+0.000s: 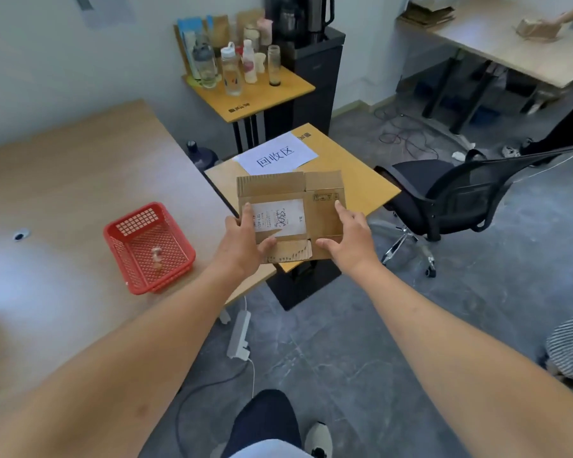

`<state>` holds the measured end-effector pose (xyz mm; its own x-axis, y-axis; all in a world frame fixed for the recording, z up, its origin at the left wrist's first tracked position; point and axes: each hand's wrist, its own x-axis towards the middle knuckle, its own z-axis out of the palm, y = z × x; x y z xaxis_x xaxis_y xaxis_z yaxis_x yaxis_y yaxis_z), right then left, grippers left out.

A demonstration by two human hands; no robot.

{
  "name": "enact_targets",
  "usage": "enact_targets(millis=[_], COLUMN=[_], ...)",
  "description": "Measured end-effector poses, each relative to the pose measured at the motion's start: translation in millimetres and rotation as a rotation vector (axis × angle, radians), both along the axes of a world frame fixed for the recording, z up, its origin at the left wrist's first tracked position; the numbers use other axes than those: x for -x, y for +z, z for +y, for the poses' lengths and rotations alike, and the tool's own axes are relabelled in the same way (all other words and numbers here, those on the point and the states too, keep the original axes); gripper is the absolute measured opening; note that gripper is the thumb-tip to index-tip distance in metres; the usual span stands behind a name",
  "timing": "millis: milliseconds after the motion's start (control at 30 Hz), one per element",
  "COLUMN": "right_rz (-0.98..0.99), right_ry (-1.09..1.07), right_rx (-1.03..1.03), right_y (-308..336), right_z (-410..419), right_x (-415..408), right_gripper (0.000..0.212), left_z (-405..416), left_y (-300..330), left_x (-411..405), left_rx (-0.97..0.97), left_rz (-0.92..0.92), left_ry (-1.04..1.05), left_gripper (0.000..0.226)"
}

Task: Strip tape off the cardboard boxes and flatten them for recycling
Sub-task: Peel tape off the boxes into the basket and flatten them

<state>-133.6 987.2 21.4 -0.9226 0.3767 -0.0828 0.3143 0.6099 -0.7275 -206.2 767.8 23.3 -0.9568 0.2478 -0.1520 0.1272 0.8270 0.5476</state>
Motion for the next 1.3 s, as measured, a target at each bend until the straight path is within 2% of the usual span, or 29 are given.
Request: enact_targets(millis=[233,533,867,1033,1200,1300], right_rz=[-0.104,-0.278,-0.406,-0.401,-0.438,-0.438], right_ry=[0.028,0.147,0.407,0.581,0.791,0.843], right_rx=[-0.005,-0.021,-0.003,-0.025,-0.228,-0.311], right_y=[-28.6,-100.8,-159.1,-189.5,-207.5,-210.8], right_z=[107.0,188.6,252.8,276.2,281.9,280.7], right_x=[69.0,204.7,311.0,357.3,388.8,403.2], right_gripper=[0.091,0.092,0.094,0.089,0.080,0.079], left_z=[106.6,183.0,240.3,266.6,284.5,288.8], left_y=[-37.6,-117.2,-167.7,-193.2,-214.2,-221.8], left_x=[64.3,170.7,222.9,237.0,243.0,249.8], left_rx=[0.027,0.049,0.079,0.033,0.028,0.075], left_rz=[-0.085,-0.268,-0.385,-0.365,-0.352,-0.302], left_ry=[0.028,0.141,0.359,0.548,0.655,0.664], left_gripper=[0.091,0.090,0.091,0.080,0.063,0.054])
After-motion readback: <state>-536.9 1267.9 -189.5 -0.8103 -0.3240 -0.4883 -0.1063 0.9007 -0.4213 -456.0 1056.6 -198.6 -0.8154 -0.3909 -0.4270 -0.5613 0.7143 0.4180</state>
